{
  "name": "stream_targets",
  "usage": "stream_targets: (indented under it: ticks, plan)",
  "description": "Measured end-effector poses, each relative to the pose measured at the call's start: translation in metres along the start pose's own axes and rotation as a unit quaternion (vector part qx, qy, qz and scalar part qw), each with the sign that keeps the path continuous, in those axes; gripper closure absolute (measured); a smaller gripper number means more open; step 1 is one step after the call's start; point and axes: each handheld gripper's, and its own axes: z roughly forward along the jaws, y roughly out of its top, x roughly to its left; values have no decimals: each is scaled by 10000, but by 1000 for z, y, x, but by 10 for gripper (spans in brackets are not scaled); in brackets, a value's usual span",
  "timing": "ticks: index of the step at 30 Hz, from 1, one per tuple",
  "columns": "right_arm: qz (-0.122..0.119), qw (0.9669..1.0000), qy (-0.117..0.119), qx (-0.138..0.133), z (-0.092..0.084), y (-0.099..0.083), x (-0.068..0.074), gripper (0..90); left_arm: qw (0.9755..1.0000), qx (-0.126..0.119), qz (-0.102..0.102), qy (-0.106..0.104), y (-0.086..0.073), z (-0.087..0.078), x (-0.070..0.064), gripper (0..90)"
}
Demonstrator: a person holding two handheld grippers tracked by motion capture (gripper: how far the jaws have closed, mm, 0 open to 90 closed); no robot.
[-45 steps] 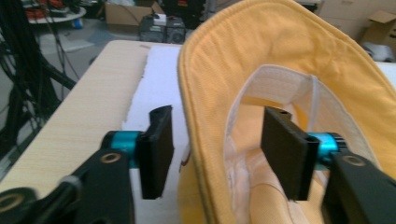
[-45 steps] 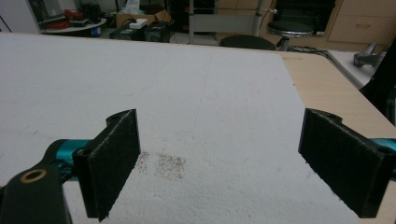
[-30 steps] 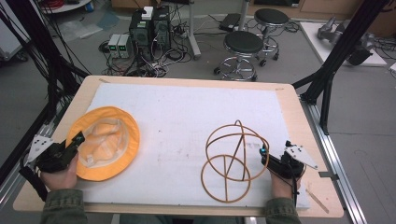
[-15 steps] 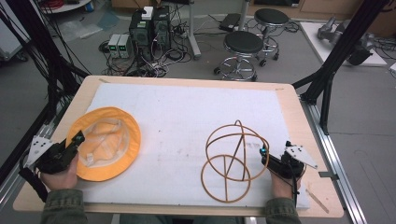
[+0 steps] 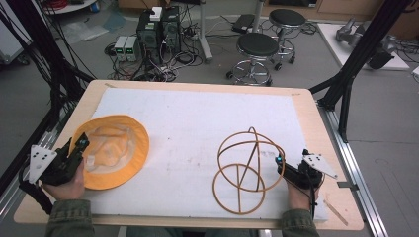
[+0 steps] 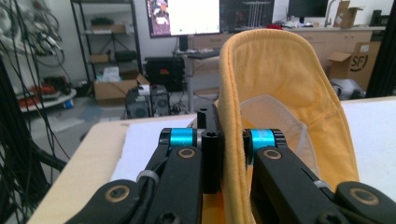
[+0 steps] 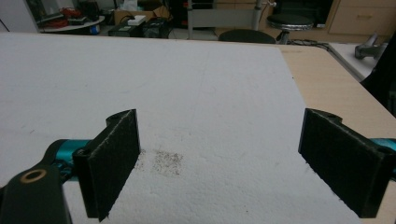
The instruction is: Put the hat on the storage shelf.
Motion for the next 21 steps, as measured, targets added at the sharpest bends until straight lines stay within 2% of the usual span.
stream_targets:
  ticks: [4,10,14,17,21]
  plan:
    - [-3,10000,27,51,1,-1,1,115,9997,-208,89,86,3,-4,-3,874]
    - [29,10000,-22,-17,0,0,1,114,9989,-460,37,33,10,-6,-7,874]
    - [116,9999,-67,-76,-1,0,0,115,9983,-569,153,20,14,-6,-13,874]
    - [146,9997,-102,-161,-4,1,0,114,9971,-742,160,4,19,-7,-18,874]
    - [193,9995,-125,-236,-6,2,-1,114,9958,-891,166,-126,25,-8,-24,874]
